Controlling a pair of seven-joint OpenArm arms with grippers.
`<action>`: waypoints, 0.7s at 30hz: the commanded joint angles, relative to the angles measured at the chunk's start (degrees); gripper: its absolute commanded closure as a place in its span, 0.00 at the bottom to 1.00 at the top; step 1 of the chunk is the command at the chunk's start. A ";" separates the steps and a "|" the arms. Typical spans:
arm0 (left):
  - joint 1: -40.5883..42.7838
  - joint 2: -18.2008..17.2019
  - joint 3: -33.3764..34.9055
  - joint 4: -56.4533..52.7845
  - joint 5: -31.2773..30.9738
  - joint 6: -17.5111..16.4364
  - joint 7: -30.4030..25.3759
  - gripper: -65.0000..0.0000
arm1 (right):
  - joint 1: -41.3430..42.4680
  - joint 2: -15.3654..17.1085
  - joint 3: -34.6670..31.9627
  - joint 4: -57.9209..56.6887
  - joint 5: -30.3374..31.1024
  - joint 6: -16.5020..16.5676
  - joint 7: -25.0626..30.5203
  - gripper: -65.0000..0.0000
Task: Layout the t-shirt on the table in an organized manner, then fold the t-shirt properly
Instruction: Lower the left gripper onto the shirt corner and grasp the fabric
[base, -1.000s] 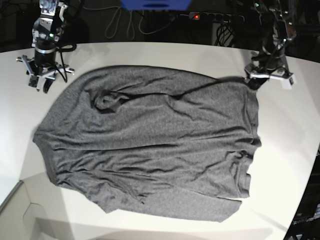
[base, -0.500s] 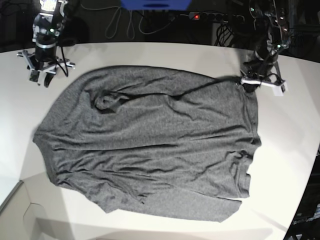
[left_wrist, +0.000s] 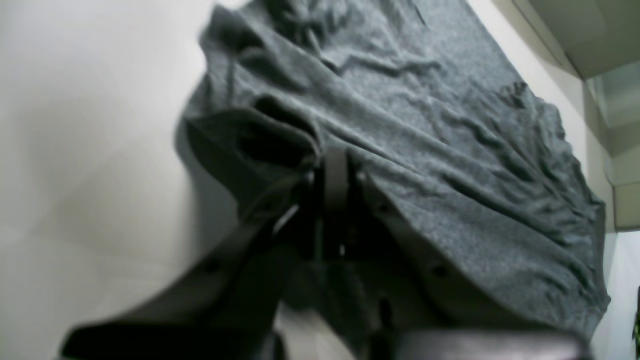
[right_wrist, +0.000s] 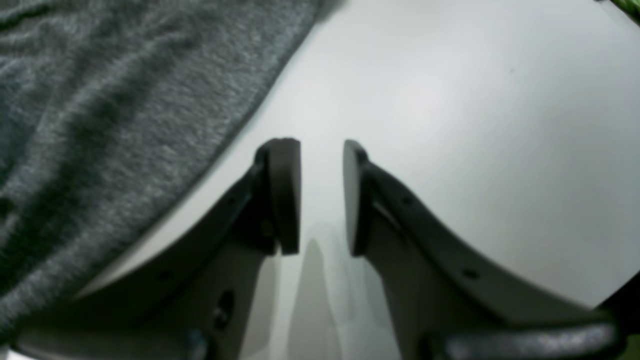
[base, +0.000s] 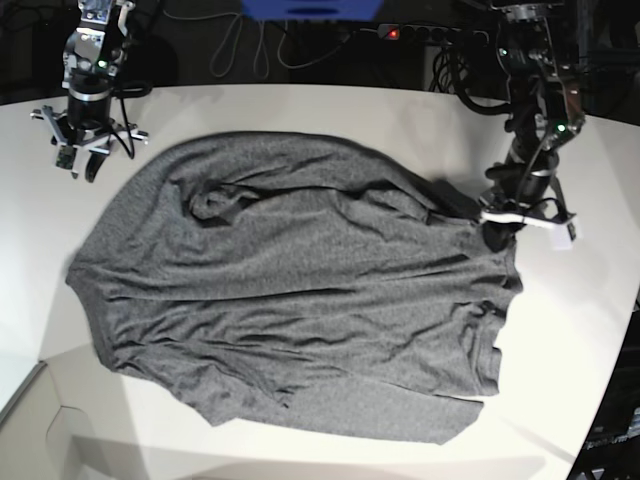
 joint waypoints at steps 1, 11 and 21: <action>-0.88 -0.42 0.37 1.10 0.08 -0.25 -1.10 1.00 | -0.08 0.49 0.30 1.20 0.08 -0.01 1.53 0.76; -3.26 -0.60 0.90 -6.81 -0.45 -0.25 -1.19 0.99 | -1.13 0.49 0.30 1.20 0.08 -0.01 1.62 0.76; -8.09 -0.33 0.90 -8.57 -0.62 -0.25 -1.19 0.67 | -1.31 0.49 0.30 1.20 0.08 -0.01 1.62 0.76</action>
